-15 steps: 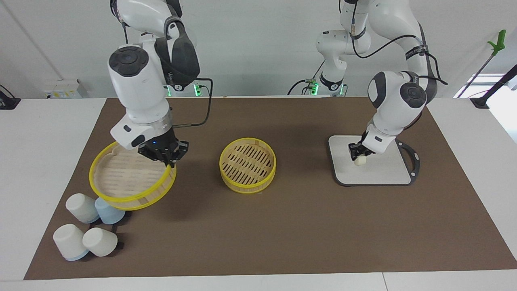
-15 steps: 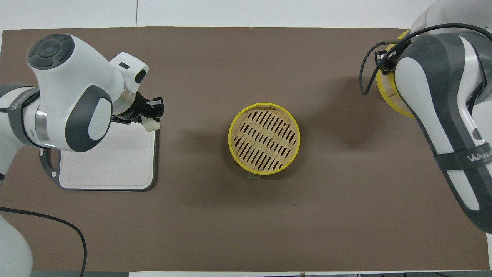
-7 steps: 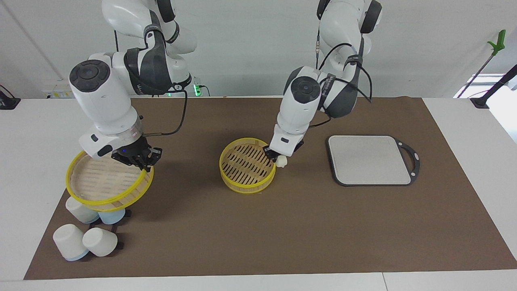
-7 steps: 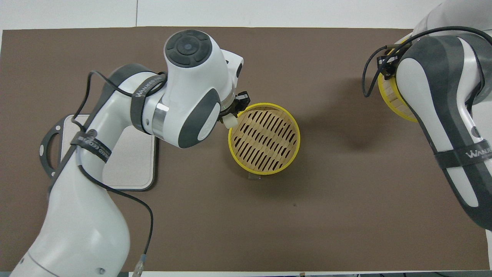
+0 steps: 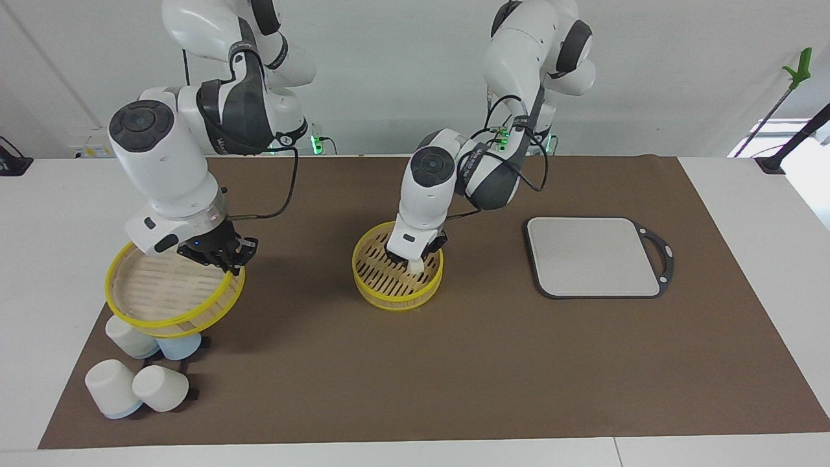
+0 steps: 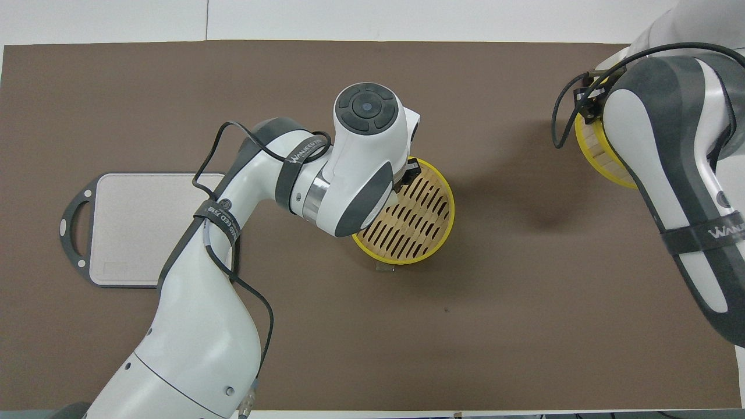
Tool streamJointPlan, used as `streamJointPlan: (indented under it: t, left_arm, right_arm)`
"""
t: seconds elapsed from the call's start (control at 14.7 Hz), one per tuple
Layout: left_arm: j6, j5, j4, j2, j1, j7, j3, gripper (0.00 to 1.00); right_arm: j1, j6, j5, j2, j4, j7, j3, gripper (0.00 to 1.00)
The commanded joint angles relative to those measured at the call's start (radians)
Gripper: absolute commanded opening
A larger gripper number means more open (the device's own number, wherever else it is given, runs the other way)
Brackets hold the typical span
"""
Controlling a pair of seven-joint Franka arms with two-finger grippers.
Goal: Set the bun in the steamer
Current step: 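Lower the bun into the steamer and open the left gripper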
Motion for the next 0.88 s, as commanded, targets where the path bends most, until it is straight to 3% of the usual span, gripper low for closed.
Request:
streamJointPlan:
  t: [0.0,0.2,0.54,0.61,0.68,0.75,0.82]
  left_arm:
    - [0.074,-0.007,-0.059,-0.007,-0.023,-0.013,0.017,0.38]
    - [0.091,-0.007,-0.103,-0.01,-0.044,-0.014,0.018,0.38]
    - [0.132,-0.01,-0.141,-0.018,-0.052,-0.048,0.017,0.47]
    - [0.141,-0.01,-0.152,-0.02,-0.052,-0.048,0.017,0.61]
    - [0.143,-0.01,-0.154,-0.021,-0.052,-0.05,0.017,0.85]
    - [0.14,-0.01,-0.149,-0.021,-0.052,-0.051,0.018,1.0]
    - [0.125,-0.009,-0.142,-0.021,-0.052,-0.051,0.021,1.0]
  right_arm:
    - [-0.018,0.021,-0.003,-0.042,-0.056,-0.029,0.017,0.0]
    - [-0.018,0.026,-0.003,-0.048,-0.071,-0.029,0.015,0.0]
    - [-0.023,0.04,0.009,-0.06,-0.098,-0.032,0.017,0.0]
    - [-0.023,0.049,0.026,-0.06,-0.099,-0.031,0.015,0.0]
    - [-0.023,0.052,0.028,-0.062,-0.104,-0.031,0.015,0.0]
    - [-0.023,0.052,0.029,-0.063,-0.108,-0.031,0.015,0.0]
    - [-0.021,0.055,0.029,-0.065,-0.11,-0.031,0.015,0.0]
